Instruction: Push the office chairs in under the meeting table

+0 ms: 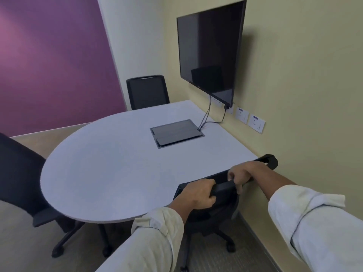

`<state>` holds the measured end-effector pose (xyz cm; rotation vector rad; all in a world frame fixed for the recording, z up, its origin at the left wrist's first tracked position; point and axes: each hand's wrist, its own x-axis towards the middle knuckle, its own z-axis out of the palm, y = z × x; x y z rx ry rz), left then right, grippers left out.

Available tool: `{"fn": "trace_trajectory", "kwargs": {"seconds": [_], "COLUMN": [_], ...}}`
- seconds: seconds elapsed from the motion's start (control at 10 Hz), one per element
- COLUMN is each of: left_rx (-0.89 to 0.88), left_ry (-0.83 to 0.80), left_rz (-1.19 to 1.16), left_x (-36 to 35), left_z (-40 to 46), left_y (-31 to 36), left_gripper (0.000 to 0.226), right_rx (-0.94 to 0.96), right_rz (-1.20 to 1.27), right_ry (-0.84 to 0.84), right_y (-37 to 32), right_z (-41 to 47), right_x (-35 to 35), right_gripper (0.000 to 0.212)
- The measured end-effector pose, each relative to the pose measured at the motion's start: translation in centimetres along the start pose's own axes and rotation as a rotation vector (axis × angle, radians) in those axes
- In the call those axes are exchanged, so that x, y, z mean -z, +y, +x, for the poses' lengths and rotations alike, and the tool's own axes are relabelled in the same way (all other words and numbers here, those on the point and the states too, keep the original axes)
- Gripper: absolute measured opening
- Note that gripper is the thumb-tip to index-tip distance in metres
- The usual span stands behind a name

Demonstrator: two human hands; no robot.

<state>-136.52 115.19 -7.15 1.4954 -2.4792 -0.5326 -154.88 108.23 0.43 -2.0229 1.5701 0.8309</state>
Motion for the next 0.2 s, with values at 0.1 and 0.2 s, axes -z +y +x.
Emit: {"fn": "trace_trajectory", "kwargs": {"seconds": [0.1, 0.2], "left_rx": [0.103, 0.283], "left_ry": [0.178, 0.402], "left_rz": [-0.238, -0.295], "left_x": [1.2, 3.0], "left_z": [-2.0, -4.3], "left_y": [-0.3, -1.5], "left_gripper": [0.039, 0.044], "right_rx": [0.167, 0.312], "right_rz": [0.168, 0.177], "right_ry": [-0.011, 0.177], "right_y": [-4.1, -8.2], "right_z": [-1.1, -1.3], "right_x": [2.4, 4.8], "right_gripper": [0.031, 0.027]}}
